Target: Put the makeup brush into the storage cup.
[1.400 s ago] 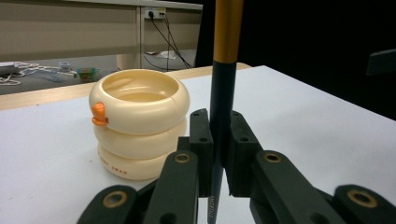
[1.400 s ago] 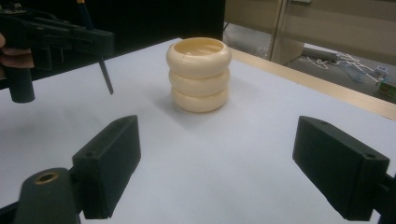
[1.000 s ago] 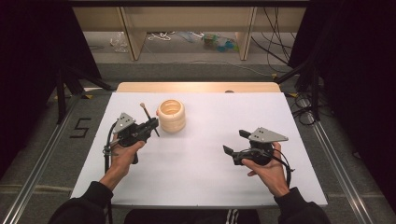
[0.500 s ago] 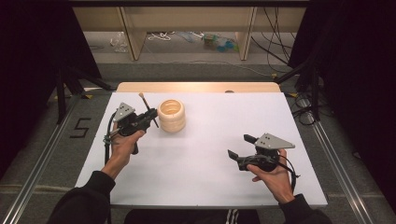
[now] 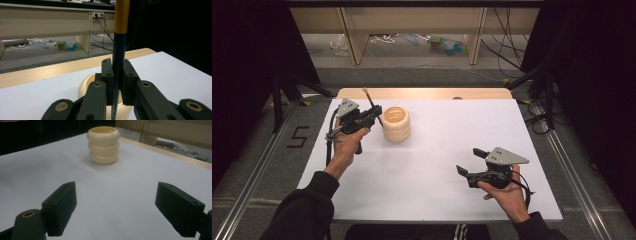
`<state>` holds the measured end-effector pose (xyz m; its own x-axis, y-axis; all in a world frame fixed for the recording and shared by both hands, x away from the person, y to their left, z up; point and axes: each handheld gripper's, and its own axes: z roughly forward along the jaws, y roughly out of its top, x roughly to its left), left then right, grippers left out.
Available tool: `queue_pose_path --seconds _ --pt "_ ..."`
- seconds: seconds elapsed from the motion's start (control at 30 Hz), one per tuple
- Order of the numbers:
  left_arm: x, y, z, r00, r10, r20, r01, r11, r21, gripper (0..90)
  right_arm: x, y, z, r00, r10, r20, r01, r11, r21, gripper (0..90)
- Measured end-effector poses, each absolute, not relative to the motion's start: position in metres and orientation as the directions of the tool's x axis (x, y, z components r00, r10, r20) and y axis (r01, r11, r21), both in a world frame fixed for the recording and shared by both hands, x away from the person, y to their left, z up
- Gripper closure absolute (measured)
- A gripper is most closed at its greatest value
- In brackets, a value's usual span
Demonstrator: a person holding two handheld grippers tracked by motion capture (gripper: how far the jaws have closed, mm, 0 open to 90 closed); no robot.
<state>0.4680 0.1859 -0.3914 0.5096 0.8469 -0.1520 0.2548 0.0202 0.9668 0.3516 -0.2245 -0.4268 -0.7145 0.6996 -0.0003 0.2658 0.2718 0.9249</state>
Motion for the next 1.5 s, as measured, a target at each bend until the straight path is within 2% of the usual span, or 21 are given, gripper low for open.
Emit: queue_pose_path --seconds 0.83,1.5 --pt "0.499 0.159 -0.380 0.505 0.855 -0.118 0.248 -0.012 0.969 82.7 0.347 -0.230 -0.425 -0.710 0.704 0.015 0.266 0.249 0.931 18.3" --pt "0.520 0.148 -0.398 0.491 0.866 -0.097 0.284 -0.054 0.957 82.6 0.347 -0.229 -0.426 -0.724 0.690 0.009 0.259 0.260 0.930 19.5"
